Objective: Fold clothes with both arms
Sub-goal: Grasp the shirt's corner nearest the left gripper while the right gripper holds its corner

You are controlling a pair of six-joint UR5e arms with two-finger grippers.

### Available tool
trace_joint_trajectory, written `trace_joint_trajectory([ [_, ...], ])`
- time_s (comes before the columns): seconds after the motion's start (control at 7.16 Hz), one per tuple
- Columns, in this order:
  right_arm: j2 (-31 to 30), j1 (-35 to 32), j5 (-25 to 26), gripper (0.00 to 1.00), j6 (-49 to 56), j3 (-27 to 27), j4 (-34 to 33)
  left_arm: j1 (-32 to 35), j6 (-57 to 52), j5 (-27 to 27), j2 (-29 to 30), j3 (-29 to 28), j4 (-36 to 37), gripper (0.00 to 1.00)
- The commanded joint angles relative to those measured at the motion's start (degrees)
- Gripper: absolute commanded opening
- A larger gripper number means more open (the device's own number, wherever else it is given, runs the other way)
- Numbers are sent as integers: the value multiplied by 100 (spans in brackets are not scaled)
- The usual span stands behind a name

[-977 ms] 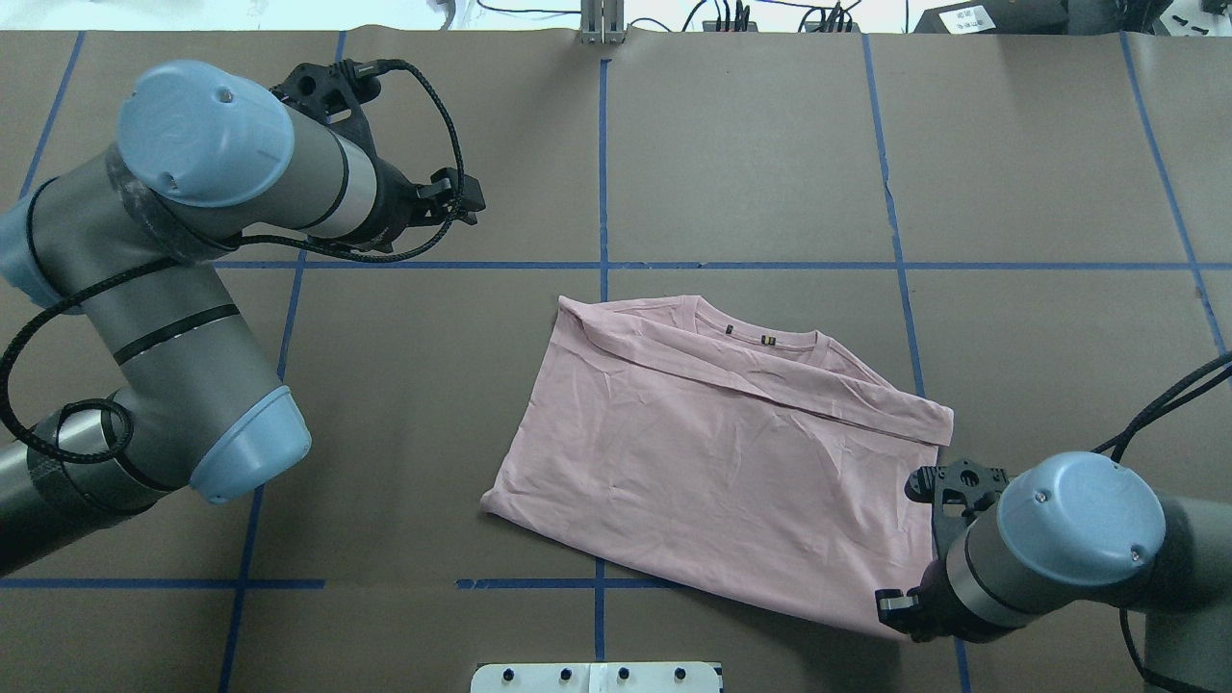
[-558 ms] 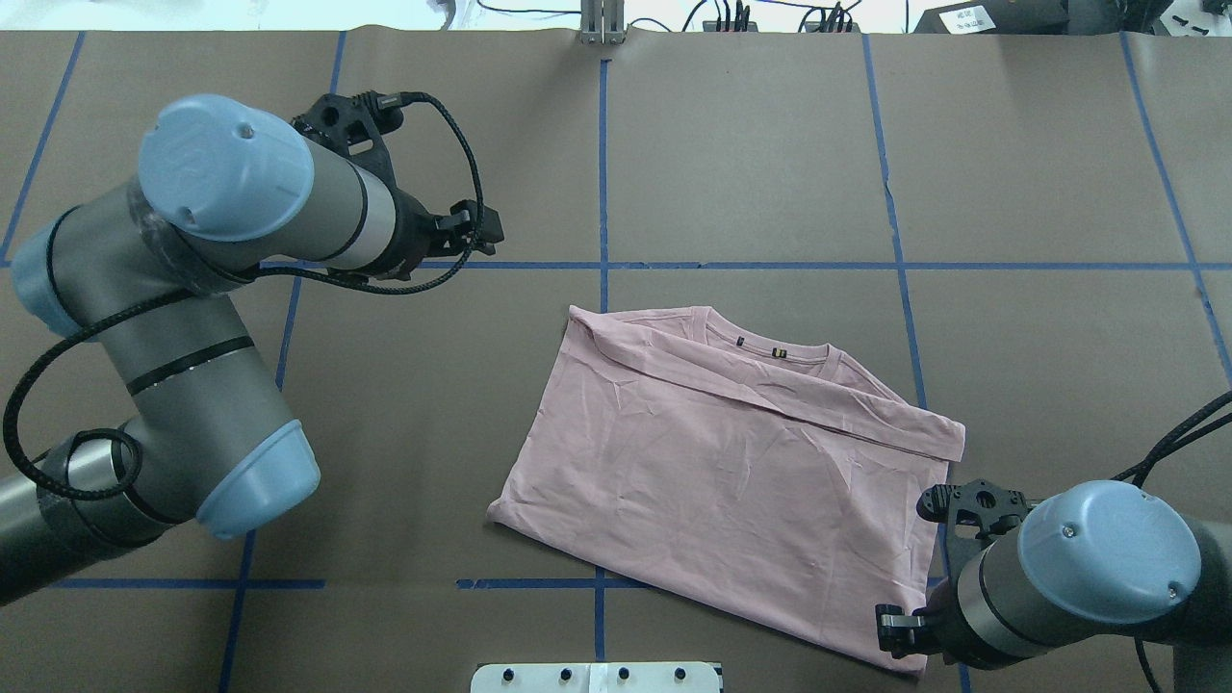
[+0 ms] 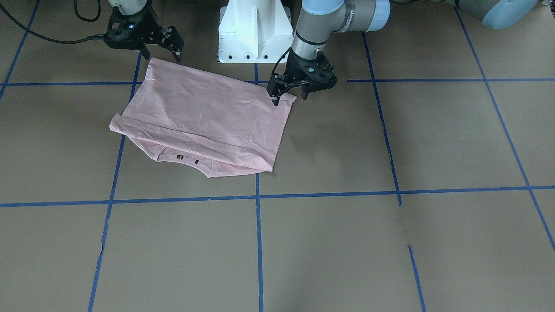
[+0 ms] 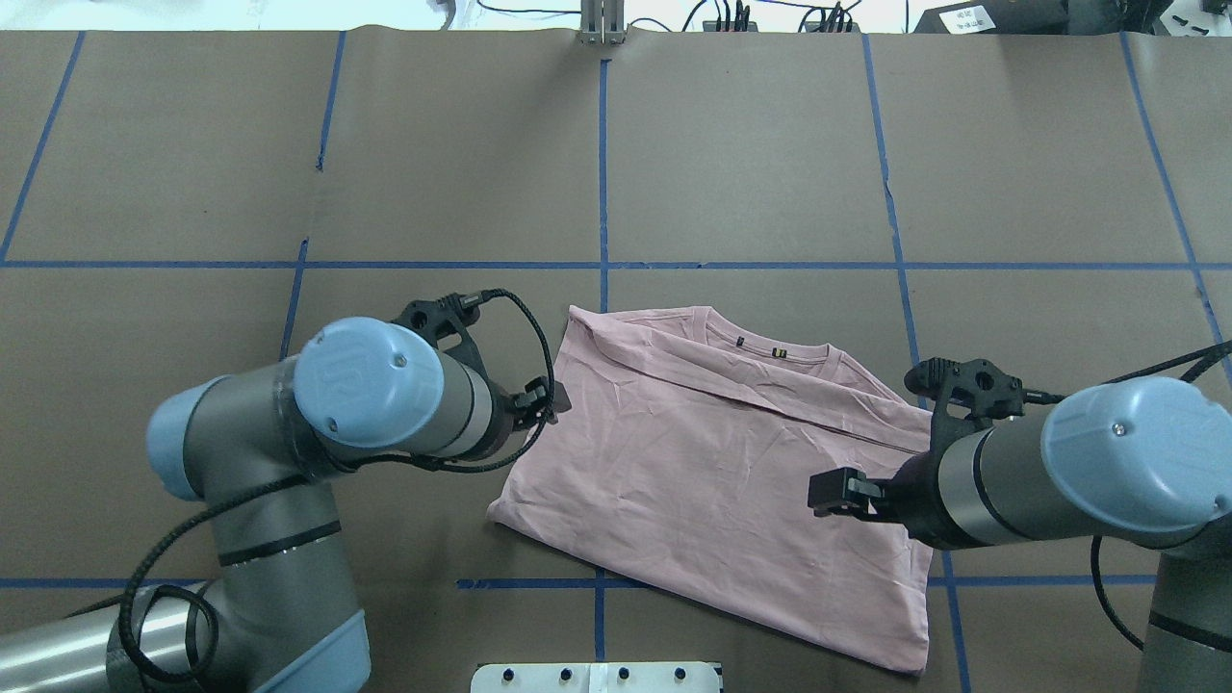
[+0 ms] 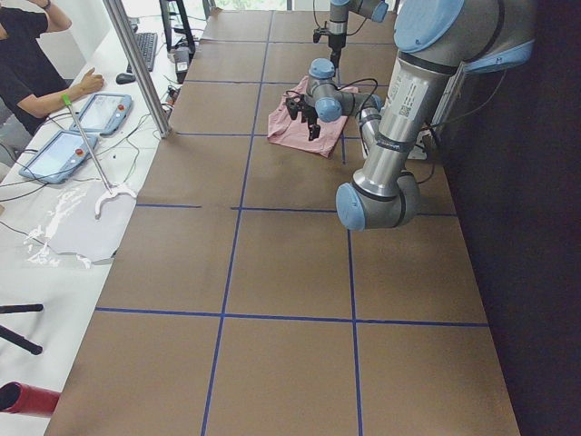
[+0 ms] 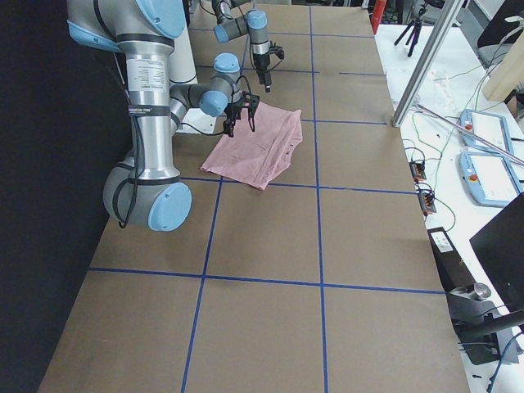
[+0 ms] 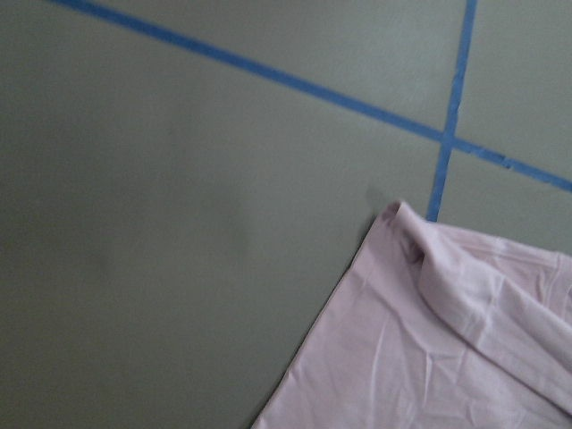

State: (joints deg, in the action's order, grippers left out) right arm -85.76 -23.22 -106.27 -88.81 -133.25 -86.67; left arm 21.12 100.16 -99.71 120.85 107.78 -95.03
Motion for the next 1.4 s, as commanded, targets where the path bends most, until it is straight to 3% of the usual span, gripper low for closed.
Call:
trace_joint_trajectory([
  [0.0,226,-349,89,100,-23,53,54,-511,652,354,0,-231,178,98],
  [0.84,244,-411,133,100,-23,106,71,-635,839,382,0,-478,178,92],
  [1.12,244,-446,124,100,-23,106,80,-635,839,382,-9,-469,170,83],
  [1.26,244,-455,116,100,-23,106,80,-635,839,382,0,-469,169,73],
])
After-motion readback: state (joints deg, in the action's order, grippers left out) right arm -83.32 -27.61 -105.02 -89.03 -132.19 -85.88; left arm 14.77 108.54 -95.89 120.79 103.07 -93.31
